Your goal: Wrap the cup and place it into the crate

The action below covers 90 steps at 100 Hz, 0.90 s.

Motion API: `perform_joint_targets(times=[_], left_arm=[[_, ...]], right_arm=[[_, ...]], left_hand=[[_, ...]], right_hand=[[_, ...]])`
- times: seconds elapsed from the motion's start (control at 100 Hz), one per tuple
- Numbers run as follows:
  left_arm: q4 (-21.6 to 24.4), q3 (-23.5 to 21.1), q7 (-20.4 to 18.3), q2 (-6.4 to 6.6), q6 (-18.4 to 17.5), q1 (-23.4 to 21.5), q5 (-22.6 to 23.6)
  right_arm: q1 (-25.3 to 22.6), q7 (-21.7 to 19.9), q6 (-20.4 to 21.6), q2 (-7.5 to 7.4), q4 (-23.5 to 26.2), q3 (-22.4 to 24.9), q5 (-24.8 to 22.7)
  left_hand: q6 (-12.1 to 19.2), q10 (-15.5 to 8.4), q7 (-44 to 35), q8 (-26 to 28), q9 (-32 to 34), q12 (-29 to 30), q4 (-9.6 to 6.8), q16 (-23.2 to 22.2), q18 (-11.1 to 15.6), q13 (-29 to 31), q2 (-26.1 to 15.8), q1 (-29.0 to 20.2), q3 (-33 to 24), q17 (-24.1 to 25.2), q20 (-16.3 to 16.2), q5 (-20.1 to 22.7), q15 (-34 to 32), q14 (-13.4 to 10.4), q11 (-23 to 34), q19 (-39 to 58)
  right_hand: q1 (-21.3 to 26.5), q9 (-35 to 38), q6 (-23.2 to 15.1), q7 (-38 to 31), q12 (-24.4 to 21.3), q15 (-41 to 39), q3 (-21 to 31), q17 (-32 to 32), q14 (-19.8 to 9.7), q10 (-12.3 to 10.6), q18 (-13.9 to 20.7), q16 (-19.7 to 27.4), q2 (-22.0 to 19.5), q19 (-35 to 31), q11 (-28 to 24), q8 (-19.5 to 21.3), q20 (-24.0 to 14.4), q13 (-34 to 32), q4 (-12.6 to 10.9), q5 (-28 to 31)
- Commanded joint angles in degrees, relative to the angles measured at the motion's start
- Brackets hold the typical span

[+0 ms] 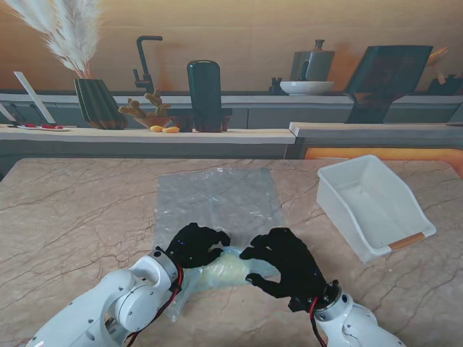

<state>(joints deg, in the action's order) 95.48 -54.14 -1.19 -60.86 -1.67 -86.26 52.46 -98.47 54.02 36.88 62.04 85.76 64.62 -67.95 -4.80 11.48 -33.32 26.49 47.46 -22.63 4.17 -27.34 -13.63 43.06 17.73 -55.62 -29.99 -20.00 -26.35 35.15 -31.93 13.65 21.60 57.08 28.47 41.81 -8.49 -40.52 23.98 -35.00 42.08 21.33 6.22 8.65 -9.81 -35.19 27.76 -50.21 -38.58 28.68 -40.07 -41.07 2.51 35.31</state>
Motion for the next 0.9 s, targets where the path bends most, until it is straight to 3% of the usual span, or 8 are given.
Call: perform_joint_targets(times=[0.0, 0.16, 0.26, 0.46, 0.55, 0.69, 0.82, 0.89], left_arm=[[-1.51, 0.35, -0.07, -0.08, 0.58, -0.37, 0.08], [-1.68, 0.59, -0.17, -0.1, 1.1, -0.11, -0.06], [-1.87, 0.83, -0.02, -0.1, 1.29, 0.05, 0.28], [-3.14, 1.78, 2.08, -0.47, 1.8, 0.69, 0.03], [-3.53, 2.11, 2.66, -0.53, 2.21, 0.92, 0.35], [-3.91, 2.41, 2.93, -0.6, 2.76, 1.14, 0.38], [-4.15, 2.71, 2.83, -0.63, 3.16, 1.37, 0.18], [-4.29, 2.92, 2.71, -0.66, 3.54, 1.55, 0.0]], right_arm=[[0.21, -1.75, 1.05, 0.1, 1.36, -0.15, -0.29], [0.73, -1.65, 2.28, -0.14, 1.7, -0.82, -1.06], [1.27, -0.67, 1.8, -0.59, 1.66, -1.68, -2.14], [2.36, -2.68, 0.25, -1.27, 1.05, -2.92, -2.89], [3.48, -1.83, -1.61, -1.91, 0.5, -4.1, -4.35], [4.73, -1.17, -0.9, -1.83, -0.44, -5.32, -4.15], [6.51, 3.25, -0.89, -1.93, -1.71, -7.65, -4.89], [6.55, 3.7, -0.82, -1.91, -1.49, -7.87, -5.01]], left_hand=[[1.54, -0.89, -0.22, -0.3, -2.13, 0.49, 0.92, -0.26, -0.68, -1.33, 1.9, -1.82, -2.73, 1.33, -0.52, -1.39, 0.4, 0.5, -0.33, -0.23], [1.84, -1.43, 1.27, 0.06, -4.37, 1.19, 0.03, -0.4, -1.62, -3.29, 0.46, -0.58, -7.36, 3.28, -0.11, -1.98, 1.85, 0.59, -1.45, -2.06], [1.98, -1.7, 1.68, 0.09, -5.14, 1.28, -0.16, -0.43, -1.99, -4.23, 0.22, 0.07, -7.68, 4.32, 0.0, -2.34, 2.44, 0.75, -1.84, -2.63], [1.78, -1.68, 2.66, 0.04, -6.04, 1.29, 0.21, -0.74, -2.05, -5.03, 0.49, 1.98, -6.29, 5.17, -0.04, -3.24, 2.97, 0.97, -2.27, -3.02], [1.71, -1.8, 2.95, 0.06, -6.21, 1.27, 0.41, -0.89, -2.24, -5.12, 0.47, 2.16, -5.35, 5.28, -0.11, -3.45, 3.02, 0.89, -2.33, -3.02], [1.46, -1.64, 3.57, 0.02, -6.84, 1.32, 0.35, -1.04, -2.18, -5.56, 0.06, 2.37, -3.85, 5.67, -0.13, -3.87, 3.3, 1.06, -2.62, -3.23], [1.32, -1.62, 4.04, 0.0, -7.25, 1.39, 0.16, -1.1, -2.34, -5.88, -0.32, 2.37, -3.02, 5.91, -0.14, -4.08, 3.53, 1.2, -2.83, -3.39], [1.42, -1.68, 4.22, 0.04, -7.46, 1.42, 0.12, -1.12, -2.24, -6.04, -0.55, 2.41, -2.5, 6.04, -0.13, -4.19, 3.64, 1.08, -2.93, -3.5]], right_hand=[[1.91, 0.72, -1.79, -1.68, -0.74, 1.16, 1.59, 0.3, -1.39, -1.15, 1.56, 0.76, 2.06, 1.97, 1.24, -1.11, -0.96, -1.52, 0.69, -1.15], [1.73, 1.34, -1.69, -2.16, -0.93, 1.99, 1.58, 0.49, -1.64, -1.33, 1.48, 0.99, 2.27, 3.67, 1.75, -1.72, -0.51, -2.18, 0.77, -1.0], [1.57, 3.57, -2.01, -3.49, -0.45, 0.39, 1.69, 2.33, -1.0, -1.16, 1.26, -0.09, 3.27, 2.57, 0.88, -2.12, -1.52, -3.94, 1.14, 0.7], [1.56, 3.9, -1.63, -3.76, -0.26, 0.13, 1.3, 2.22, -0.82, -1.14, 1.11, -0.55, 3.53, 1.86, 1.01, -2.6, -2.38, -3.99, 1.15, 1.12], [1.62, 4.43, -2.01, -4.03, -0.17, 0.13, 1.19, 2.53, -1.34, -1.63, 1.36, -0.6, 3.8, 1.84, 0.99, -2.52, -2.49, -4.67, 1.13, 1.26], [2.34, 5.11, -2.09, -4.47, -0.1, 0.19, 1.46, 2.76, -1.42, -1.91, 1.73, -0.65, 4.5, 1.91, 0.98, -2.6, -2.55, -5.32, 1.29, 1.45], [1.88, 5.18, -2.06, -4.83, 0.07, 0.39, 2.96, 3.04, -1.84, -2.1, 2.45, -0.68, 5.53, 2.24, 0.74, -2.8, -2.51, -5.76, 1.62, 1.3], [1.58, 5.28, -2.06, -4.85, 0.09, 0.36, 3.37, 3.4, -2.0, -2.34, 2.43, -0.71, 5.74, 2.15, 0.66, -2.87, -2.55, -5.97, 1.73, 1.25]])
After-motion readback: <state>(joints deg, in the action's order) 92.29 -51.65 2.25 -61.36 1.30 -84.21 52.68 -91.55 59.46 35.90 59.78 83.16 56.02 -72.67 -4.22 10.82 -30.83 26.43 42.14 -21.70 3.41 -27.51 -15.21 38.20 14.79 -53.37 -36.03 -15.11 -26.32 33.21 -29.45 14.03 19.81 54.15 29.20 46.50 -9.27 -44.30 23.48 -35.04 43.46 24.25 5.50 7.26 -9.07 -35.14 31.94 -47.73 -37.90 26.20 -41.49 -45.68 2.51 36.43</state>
